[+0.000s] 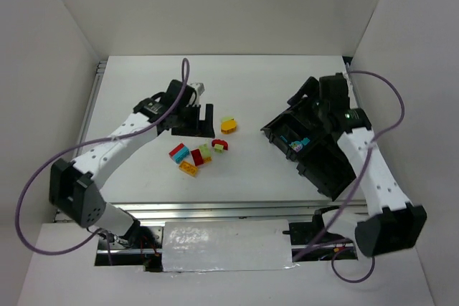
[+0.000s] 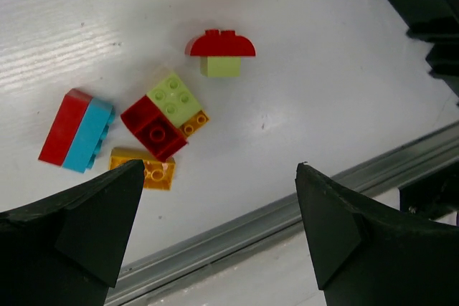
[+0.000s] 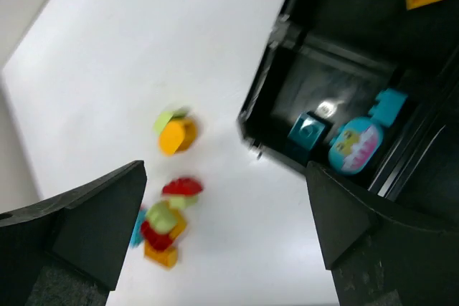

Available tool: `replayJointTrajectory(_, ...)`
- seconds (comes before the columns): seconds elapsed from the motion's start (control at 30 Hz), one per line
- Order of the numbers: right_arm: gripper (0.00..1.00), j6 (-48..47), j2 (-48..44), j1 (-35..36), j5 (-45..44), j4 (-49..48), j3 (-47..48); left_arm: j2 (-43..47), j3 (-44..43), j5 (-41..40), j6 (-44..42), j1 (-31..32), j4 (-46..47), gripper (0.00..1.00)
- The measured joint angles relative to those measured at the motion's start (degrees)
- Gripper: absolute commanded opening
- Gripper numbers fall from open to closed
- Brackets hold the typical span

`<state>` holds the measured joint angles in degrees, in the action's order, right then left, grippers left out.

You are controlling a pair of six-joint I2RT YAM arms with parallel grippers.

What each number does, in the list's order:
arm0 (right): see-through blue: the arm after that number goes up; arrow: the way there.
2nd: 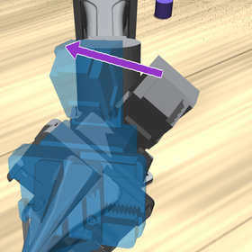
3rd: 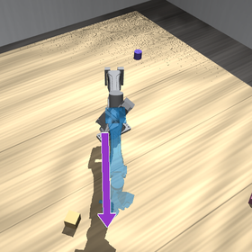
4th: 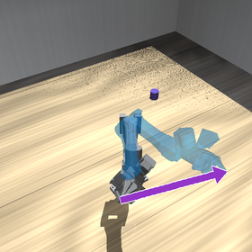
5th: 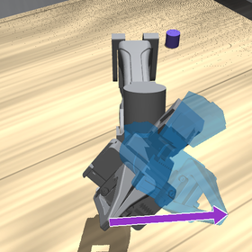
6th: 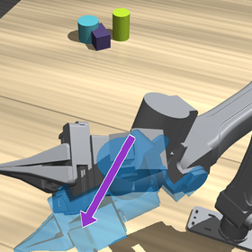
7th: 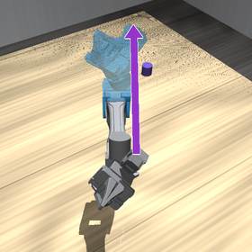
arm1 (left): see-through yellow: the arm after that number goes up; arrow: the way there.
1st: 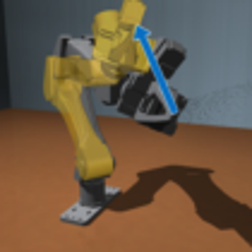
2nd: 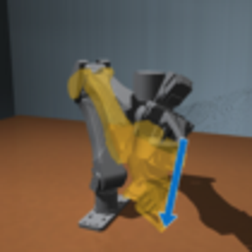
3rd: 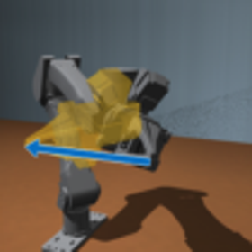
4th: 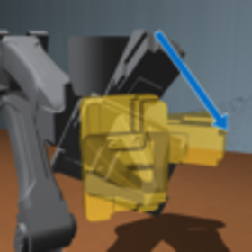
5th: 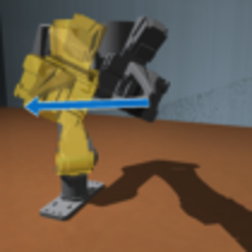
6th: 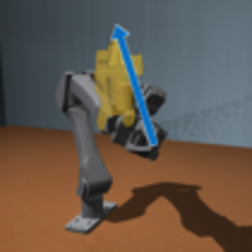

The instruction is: Sort the legos into containers by color

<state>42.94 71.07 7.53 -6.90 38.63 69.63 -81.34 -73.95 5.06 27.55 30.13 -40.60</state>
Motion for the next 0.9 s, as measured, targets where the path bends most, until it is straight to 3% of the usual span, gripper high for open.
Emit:
replayJointTrajectory(0.17,1.0,2.71,-13.55,3.28,5.27,0.42,-9.05,-15.15,-8.9,-4.76,7.15,1.68,0.61,0.98)
replayJointTrajectory(0.57,1.0,3.41,-24.3,4.66,11.45,6.27,-12.52,-45.88,-41.11,-22.6,25.99,8.13,-10.62,1.0)
replayJointTrajectory(0.73,1.0,2.54,-25.07,4.85,14.99,8.11,-11.1,-50.77,-45.2,-26.36,29.86,8.04,-14.8,0.97)
replayJointTrajectory(0.9,1.0,1.44,-25.38,4.87,17.38,8.61,-9.51,-51.23,-43.87,-27.45,31.76,7.67,-15.13,0.95)
